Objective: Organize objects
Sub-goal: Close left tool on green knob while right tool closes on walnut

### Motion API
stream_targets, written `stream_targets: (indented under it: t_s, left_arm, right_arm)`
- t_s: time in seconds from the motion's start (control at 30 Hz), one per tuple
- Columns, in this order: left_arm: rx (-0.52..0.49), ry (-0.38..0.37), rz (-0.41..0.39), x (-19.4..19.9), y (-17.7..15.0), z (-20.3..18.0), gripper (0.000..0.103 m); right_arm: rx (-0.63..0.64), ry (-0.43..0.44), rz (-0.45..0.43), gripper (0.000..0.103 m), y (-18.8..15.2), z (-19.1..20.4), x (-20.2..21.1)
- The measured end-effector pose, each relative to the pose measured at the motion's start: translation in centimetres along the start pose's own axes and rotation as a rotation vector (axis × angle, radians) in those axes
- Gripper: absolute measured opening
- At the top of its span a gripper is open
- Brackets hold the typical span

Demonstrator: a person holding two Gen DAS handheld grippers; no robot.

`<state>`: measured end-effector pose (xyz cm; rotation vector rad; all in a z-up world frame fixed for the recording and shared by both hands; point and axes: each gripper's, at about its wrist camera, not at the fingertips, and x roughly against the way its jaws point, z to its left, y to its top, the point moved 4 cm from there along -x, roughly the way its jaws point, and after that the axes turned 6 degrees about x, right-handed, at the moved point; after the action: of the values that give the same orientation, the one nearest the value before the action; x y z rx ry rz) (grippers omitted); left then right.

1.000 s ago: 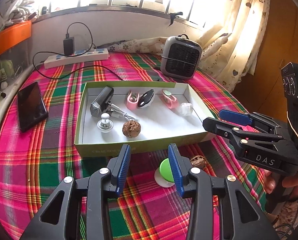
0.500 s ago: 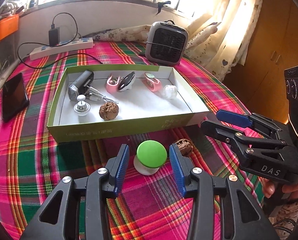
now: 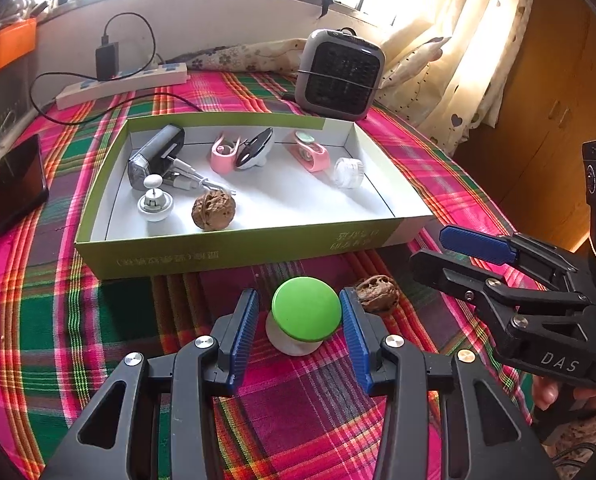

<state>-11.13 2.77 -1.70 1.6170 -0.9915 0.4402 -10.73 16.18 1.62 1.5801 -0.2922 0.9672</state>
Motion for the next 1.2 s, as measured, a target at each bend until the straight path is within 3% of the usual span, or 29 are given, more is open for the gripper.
stream_targets:
  t_s: [0.43,1.2]
  left_arm:
    - [-0.008,0.045,-0.012,0.3,0.2,1.0,0.04]
    - [0.013,0.071,-0.004,-0.4,0.3,2.2,0.04]
  right_arm:
    - [0.02,0.064,0.036,0.053,-0.6,1.6,-1.3]
    - [0.069,0.03,0.089,0.053,-1.0,2.8,-3.6]
